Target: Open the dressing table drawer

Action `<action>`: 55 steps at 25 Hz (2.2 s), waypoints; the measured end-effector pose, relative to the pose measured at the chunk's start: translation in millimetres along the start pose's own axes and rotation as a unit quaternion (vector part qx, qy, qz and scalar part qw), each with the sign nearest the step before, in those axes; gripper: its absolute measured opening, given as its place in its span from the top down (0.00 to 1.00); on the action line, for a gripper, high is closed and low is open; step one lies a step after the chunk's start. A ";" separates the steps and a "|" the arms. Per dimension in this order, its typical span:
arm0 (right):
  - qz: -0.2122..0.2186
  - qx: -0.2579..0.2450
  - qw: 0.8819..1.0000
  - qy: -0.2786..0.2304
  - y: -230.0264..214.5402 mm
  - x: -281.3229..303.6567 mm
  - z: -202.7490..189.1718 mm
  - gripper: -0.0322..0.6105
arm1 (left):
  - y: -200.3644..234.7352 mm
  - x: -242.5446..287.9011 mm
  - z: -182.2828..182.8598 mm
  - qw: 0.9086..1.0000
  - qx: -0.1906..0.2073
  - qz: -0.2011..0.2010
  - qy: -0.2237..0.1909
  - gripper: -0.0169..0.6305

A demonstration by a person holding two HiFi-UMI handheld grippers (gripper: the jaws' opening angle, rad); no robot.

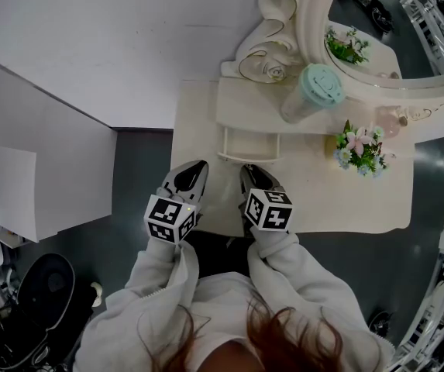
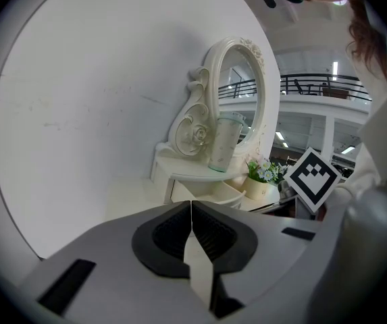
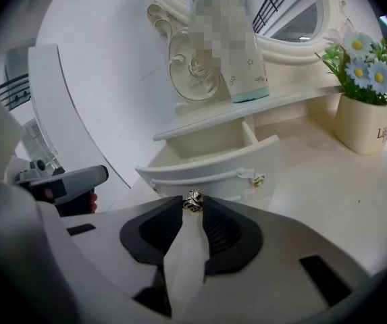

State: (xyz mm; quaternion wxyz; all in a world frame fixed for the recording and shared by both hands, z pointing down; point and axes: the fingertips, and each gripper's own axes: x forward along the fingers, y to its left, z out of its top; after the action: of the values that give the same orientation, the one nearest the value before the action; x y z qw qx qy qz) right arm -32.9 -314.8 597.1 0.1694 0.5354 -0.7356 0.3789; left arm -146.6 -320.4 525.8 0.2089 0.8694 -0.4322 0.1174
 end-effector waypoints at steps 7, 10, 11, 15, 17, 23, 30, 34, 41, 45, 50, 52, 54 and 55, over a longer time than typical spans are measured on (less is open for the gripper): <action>0.006 0.008 1.000 -0.007 2.3 -4.6 0.2 0.78 | -0.2 -0.4 -0.3 1.000 0.000 0.001 0.001 0.94; 0.009 0.010 1.000 -0.005 2.3 -5.3 -0.1 0.78 | -1.3 -0.5 0.1 1.000 0.000 0.001 0.001 0.94; 0.012 0.012 1.000 -0.004 2.2 -5.0 -0.1 0.78 | -1.5 -0.3 0.5 1.000 0.000 0.000 0.001 0.94; 0.016 0.020 1.000 -0.003 0.1 -4.4 -0.7 0.76 | -2.7 1.2 3.5 1.000 0.004 -0.002 -0.002 0.94; 0.019 0.024 1.000 -0.002 -1.0 -5.5 -1.0 0.74 | -3.5 1.6 5.8 1.000 0.006 -0.004 -0.003 0.94; 0.049 0.047 0.998 0.000 -0.9 -15.3 -3.8 0.62 | -13.4 1.8 15.0 1.000 0.015 -0.019 -0.002 0.94; 0.045 0.067 0.996 -0.042 -22.4 -46.9 15.7 0.58 | -31.8 5.4 38.1 0.998 0.035 -0.044 -0.020 0.94; 0.026 0.064 0.994 -0.090 -35.4 -73.3 39.1 0.58 | -43.3 6.3 51.9 0.997 0.047 -0.058 -0.031 0.94; 0.017 0.049 0.979 -0.195 -46.0 -125.0 84.3 0.59 | -62.4 7.7 75.3 0.992 0.079 -0.079 -0.052 0.94; -0.016 -0.031 0.961 -0.275 -41.8 -163.4 110.6 0.76 | -75.5 7.6 92.7 0.988 0.098 -0.095 -0.069 0.94; -0.057 -0.118 0.926 -0.354 -37.3 -207.0 127.5 0.86 | -101.9 9.4 109.2 0.980 0.119 -0.127 -0.092 0.94; -0.069 -0.142 0.915 -0.370 -39.8 -217.8 128.3 0.87 | -112.5 10.0 114.1 0.977 0.125 -0.142 -0.102 0.94; -0.078 -0.143 0.914 -0.372 -45.1 -223.1 125.6 0.89 | -120.0 10.9 117.5 0.974 0.128 -0.151 -0.110 0.94; -0.082 -0.141 0.915 -0.368 -47.8 -224.2 123.3 0.89 | -122.8 11.6 118.5 0.973 0.127 -0.155 -0.113 0.94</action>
State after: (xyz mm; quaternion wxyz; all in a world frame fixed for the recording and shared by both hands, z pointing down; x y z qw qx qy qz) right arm 113.0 -264.7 387.3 -0.0093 0.6661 -0.7451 0.0322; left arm -38.6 -317.4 393.3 0.0620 0.9528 -0.2947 0.0386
